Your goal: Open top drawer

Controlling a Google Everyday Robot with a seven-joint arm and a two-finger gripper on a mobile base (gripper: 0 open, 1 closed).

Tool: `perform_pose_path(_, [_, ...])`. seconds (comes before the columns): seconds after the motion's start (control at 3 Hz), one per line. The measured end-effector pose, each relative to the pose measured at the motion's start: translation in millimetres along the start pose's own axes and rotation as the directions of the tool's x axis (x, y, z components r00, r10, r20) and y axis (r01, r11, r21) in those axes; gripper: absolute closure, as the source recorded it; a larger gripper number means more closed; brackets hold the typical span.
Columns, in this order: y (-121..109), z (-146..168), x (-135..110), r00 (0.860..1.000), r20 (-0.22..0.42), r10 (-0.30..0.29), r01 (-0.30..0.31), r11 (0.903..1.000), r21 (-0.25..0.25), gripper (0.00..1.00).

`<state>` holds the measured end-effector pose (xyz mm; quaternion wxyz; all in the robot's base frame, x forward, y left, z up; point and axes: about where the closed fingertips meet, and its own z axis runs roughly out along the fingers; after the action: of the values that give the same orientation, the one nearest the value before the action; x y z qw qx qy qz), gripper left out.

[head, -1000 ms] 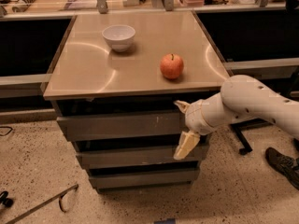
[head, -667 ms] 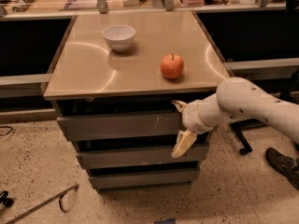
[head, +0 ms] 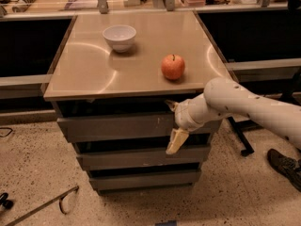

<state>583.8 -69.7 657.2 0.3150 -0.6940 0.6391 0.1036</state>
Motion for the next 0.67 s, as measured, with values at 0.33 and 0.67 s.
perform_pose_path(0.33, [-4.9,21.0,4.8,0.999,-0.03,-0.016,0.014,0.999,-0.043,0.0])
perform_pose_path(0.67, [-5.4,24.4,3.7,0.999,-0.033,-0.021,0.02,0.9986,-0.049,0.0])
